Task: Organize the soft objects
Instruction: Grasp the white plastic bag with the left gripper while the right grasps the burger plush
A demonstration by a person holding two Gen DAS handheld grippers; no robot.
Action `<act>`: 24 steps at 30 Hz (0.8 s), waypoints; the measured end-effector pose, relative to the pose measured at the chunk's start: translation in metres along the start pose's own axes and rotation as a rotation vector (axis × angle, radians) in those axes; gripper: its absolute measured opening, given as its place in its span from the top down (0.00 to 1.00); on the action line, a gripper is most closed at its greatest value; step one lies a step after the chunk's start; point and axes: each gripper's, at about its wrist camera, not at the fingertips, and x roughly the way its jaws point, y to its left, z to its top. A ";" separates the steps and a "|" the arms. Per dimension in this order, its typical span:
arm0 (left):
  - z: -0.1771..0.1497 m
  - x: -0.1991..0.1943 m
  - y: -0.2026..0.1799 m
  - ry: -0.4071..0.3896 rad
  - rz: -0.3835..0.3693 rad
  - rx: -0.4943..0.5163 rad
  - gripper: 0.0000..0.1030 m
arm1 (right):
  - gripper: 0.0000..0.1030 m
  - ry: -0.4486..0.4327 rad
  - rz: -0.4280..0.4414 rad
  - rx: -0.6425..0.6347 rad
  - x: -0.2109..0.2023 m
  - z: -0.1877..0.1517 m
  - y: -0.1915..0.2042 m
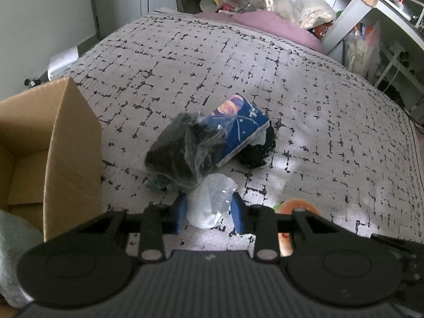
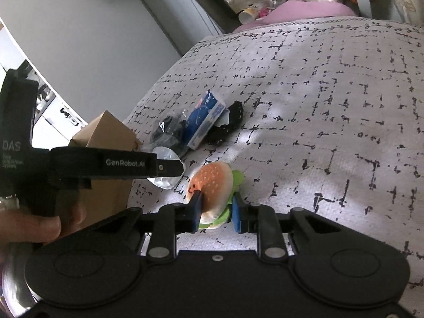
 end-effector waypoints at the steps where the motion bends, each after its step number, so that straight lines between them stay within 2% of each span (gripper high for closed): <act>1: 0.000 -0.003 0.000 -0.003 0.000 -0.003 0.68 | 0.78 -0.002 -0.003 -0.002 -0.001 0.000 0.001; 11: -0.006 -0.049 -0.010 -0.079 -0.021 -0.006 0.68 | 0.79 -0.043 -0.031 -0.002 -0.021 0.006 0.009; 24: -0.013 -0.105 0.008 -0.143 -0.063 -0.105 0.68 | 0.79 -0.099 -0.064 -0.028 -0.052 0.018 0.030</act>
